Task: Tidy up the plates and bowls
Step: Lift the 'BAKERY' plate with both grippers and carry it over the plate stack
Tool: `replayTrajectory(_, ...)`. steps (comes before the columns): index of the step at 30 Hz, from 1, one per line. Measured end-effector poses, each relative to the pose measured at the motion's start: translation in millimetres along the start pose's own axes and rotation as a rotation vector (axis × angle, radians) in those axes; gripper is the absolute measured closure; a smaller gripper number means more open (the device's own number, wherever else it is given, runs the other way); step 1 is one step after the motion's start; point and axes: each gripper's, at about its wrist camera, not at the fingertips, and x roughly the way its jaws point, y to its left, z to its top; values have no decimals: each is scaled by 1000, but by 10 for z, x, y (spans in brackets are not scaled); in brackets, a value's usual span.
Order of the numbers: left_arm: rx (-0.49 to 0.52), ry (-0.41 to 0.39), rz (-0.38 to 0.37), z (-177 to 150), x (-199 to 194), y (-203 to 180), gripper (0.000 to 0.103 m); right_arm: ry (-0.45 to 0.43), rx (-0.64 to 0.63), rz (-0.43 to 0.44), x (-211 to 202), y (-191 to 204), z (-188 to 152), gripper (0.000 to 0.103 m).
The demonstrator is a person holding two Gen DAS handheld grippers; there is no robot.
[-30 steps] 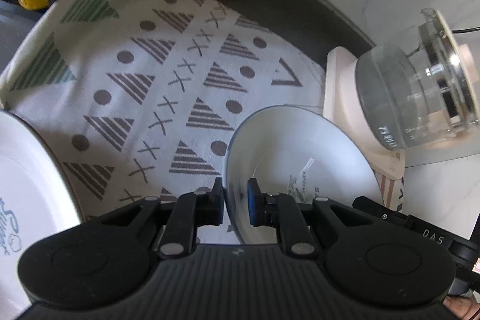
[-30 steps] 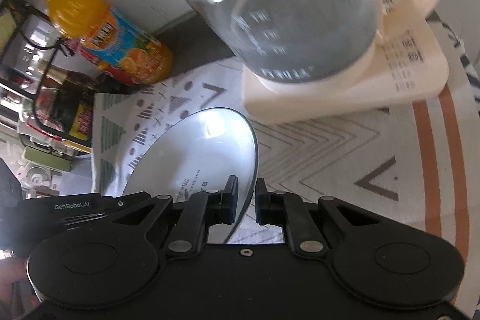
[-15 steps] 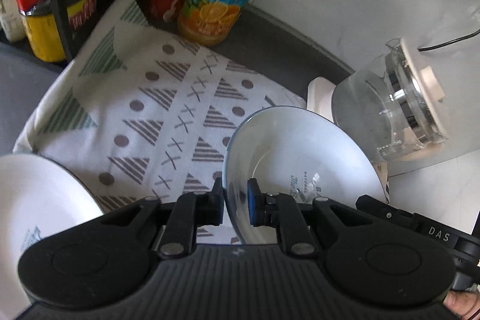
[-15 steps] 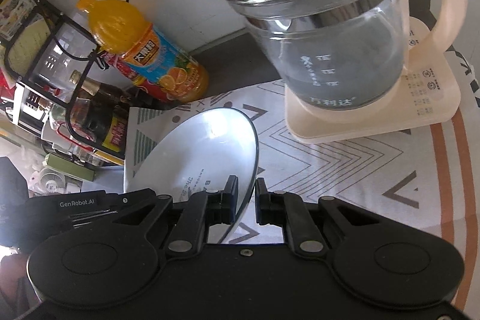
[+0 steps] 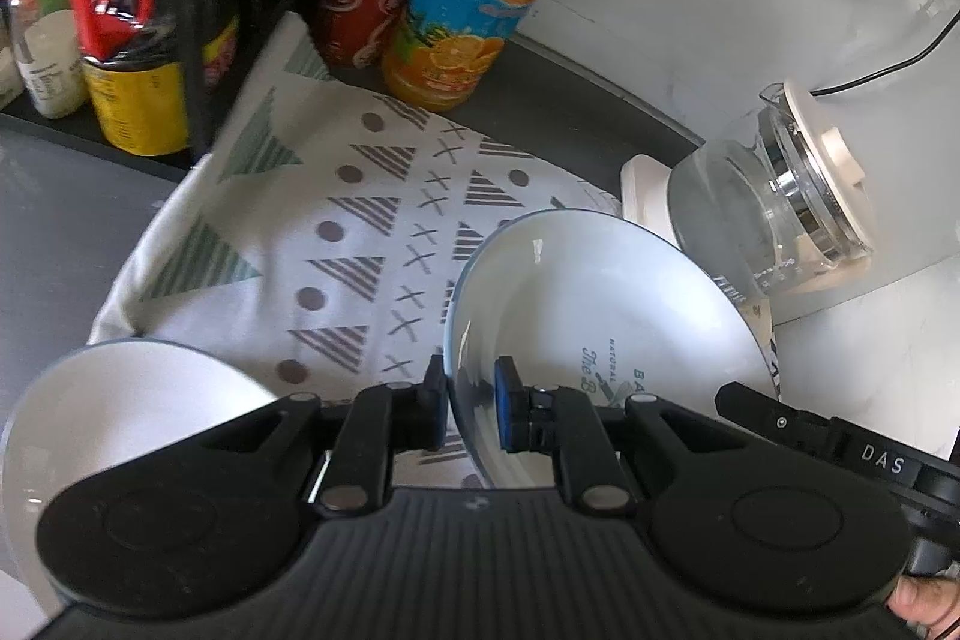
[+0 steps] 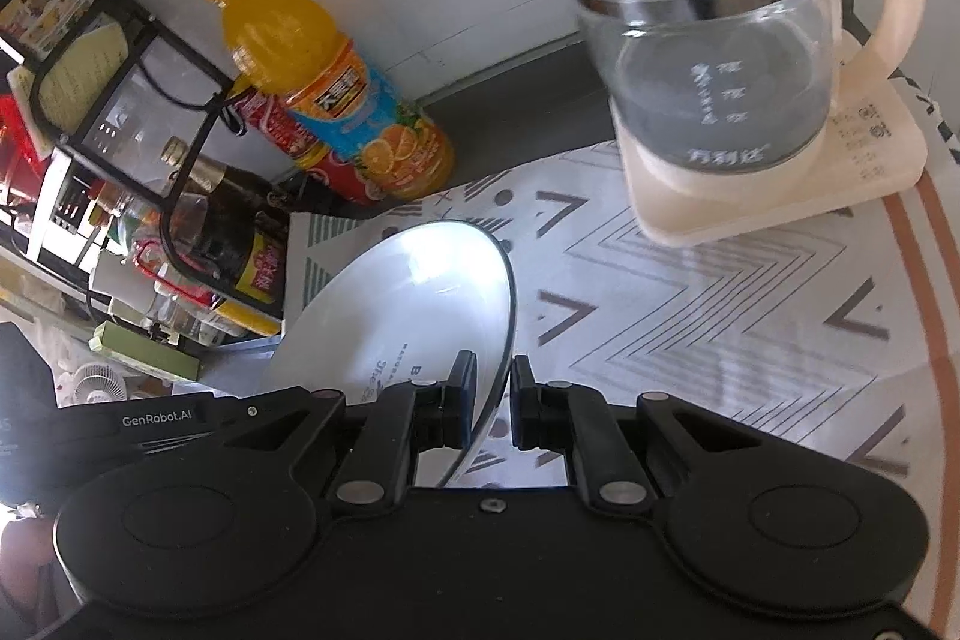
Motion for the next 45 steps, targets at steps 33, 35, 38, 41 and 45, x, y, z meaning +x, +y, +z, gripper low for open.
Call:
replayTrajectory(33,14,61,-3,-412,-396,1122,89,15,-10,-95,206,838,-1015,91)
replayTrajectory(35,12,67,-1,-451,-390,1183,89,19,-11,-100,228,858,-1065,91)
replayTrajectory(38,2,76,0,-500,-378,1274,89,25,-14,-112,272,892,-1136,91)
replayTrajectory(41,-8,83,1,-541,-362,1357,89,34,-27,-124,320,945,-1199,91)
replayTrajectory(45,-25,87,5,-595,-340,1460,89,41,-44,-132,373,1009,-1255,91)
